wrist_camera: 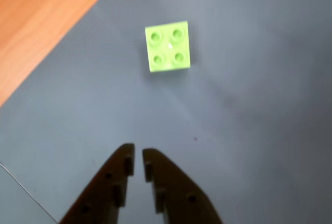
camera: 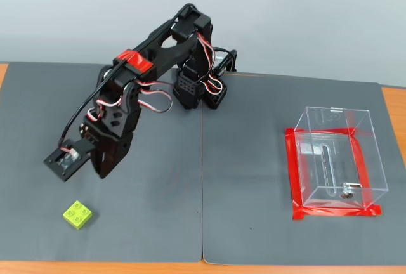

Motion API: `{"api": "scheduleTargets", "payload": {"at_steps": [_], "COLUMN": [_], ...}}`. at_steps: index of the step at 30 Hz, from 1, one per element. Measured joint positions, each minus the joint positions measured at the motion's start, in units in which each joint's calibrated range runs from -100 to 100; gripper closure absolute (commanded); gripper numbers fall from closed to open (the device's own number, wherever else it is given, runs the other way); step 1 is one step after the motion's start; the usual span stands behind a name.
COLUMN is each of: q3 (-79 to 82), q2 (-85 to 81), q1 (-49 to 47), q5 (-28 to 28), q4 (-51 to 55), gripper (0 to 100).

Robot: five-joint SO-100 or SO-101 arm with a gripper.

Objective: Pick the green lego block and place it into the transparent box

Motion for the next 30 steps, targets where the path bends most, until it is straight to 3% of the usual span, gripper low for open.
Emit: {"api": "scheduleTargets", "payload": {"at_steps": [8, 13, 22, 30], "q3": [-7.5, -7.5, -7.5, -7.5], "q2": [7.6, 10.0, 15.5, 16.2], "q1": [0.1, 2.1, 3.3, 2.1], "q5": [0.0, 0.0, 0.4, 0.1], "q4": [-0.6, -9.5, -15.4, -15.5], "gripper": [98, 98, 98, 75]}}
